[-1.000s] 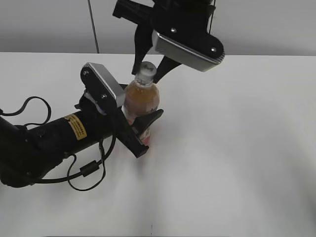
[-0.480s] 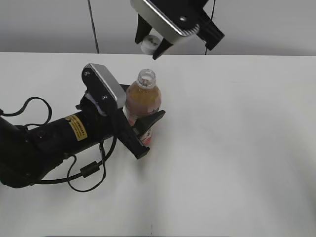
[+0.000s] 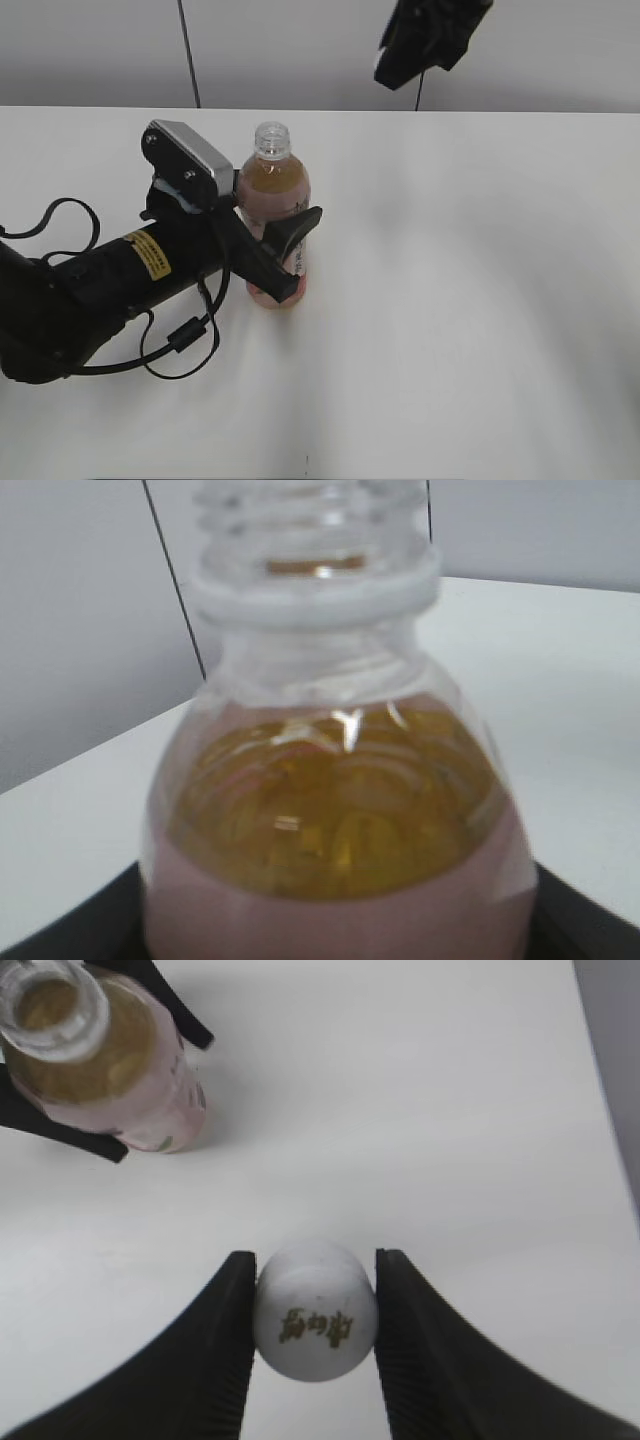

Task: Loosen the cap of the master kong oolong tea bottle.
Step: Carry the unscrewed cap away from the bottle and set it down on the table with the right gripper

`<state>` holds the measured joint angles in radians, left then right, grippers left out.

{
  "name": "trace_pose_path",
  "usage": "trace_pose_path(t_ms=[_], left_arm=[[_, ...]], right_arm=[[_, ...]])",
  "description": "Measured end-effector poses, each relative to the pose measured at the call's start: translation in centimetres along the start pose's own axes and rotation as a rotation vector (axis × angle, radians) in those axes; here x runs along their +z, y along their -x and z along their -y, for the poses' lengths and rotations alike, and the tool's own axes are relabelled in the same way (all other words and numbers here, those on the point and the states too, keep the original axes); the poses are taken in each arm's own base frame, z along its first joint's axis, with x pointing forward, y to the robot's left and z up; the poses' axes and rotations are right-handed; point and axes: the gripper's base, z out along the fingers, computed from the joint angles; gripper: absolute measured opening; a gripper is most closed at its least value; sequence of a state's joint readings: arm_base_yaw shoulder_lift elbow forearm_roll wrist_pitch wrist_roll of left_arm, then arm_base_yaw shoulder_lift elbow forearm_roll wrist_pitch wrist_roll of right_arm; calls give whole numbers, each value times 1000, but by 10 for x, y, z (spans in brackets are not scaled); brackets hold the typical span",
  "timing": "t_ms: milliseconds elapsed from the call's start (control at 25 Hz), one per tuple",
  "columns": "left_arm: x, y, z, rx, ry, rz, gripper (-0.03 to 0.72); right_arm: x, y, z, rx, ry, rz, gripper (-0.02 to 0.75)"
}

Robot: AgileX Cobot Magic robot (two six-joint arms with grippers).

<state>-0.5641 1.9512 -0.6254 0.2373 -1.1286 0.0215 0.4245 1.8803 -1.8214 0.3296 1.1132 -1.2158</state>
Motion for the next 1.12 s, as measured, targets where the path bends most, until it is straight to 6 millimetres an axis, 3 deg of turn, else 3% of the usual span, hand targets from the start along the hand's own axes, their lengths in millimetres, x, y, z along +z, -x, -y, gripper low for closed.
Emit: trace_pose_path(t_ms=[160, 440, 720, 1120], left_arm=[[0, 0, -7, -81, 76, 0, 441], [-1, -1, -15, -176, 162, 5, 441], [-1, -1, -14, -171, 145, 5, 441], [-1, -1, -12, -162, 125, 4, 441]], right_arm=[[1, -28, 5, 365, 32, -121, 276], [32, -57, -9, 629, 93, -264, 275], [94, -93, -33, 751, 235, -437, 275], [160, -126, -46, 796, 293, -532, 274]])
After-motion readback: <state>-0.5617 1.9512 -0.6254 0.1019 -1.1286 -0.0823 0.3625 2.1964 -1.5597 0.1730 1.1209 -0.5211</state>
